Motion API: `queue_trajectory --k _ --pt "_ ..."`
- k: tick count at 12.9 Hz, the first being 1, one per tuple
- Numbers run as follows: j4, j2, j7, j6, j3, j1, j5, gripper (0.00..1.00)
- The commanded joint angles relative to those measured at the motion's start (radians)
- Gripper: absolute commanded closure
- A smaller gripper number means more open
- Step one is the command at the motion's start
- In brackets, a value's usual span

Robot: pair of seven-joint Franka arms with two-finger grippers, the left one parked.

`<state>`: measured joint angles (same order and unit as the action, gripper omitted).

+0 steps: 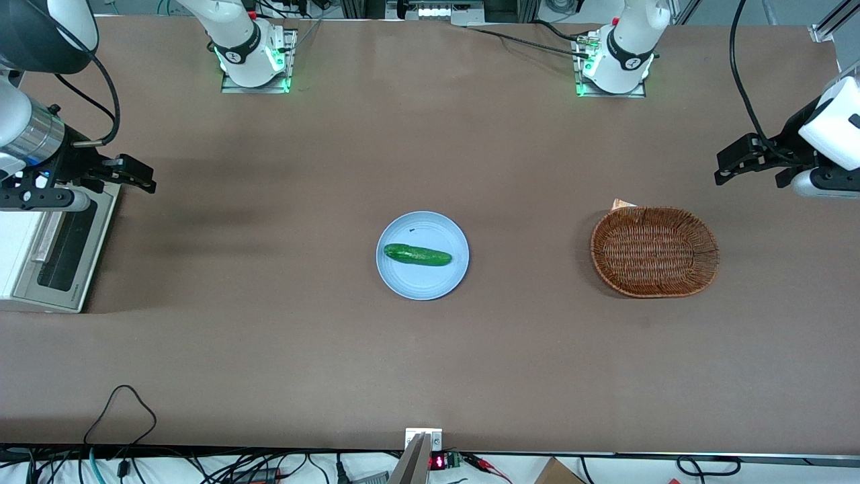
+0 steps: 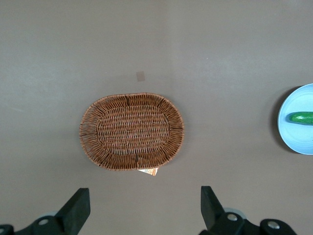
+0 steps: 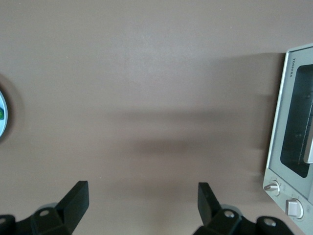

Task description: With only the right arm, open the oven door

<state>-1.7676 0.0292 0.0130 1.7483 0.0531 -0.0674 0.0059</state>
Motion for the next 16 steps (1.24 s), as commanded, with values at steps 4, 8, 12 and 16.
queue_trajectory --k 4,8,12,16 --pt "0.028 0.012 0.001 -0.021 -0.002 0.004 0.009 0.01" --pt "0.028 0.012 0.004 -0.021 -0.002 0.004 0.008 0.01" --pt "0.028 0.012 -0.002 -0.023 -0.002 0.004 0.009 0.53" --pt "0.030 0.020 -0.005 -0.050 -0.002 0.006 0.011 0.90"
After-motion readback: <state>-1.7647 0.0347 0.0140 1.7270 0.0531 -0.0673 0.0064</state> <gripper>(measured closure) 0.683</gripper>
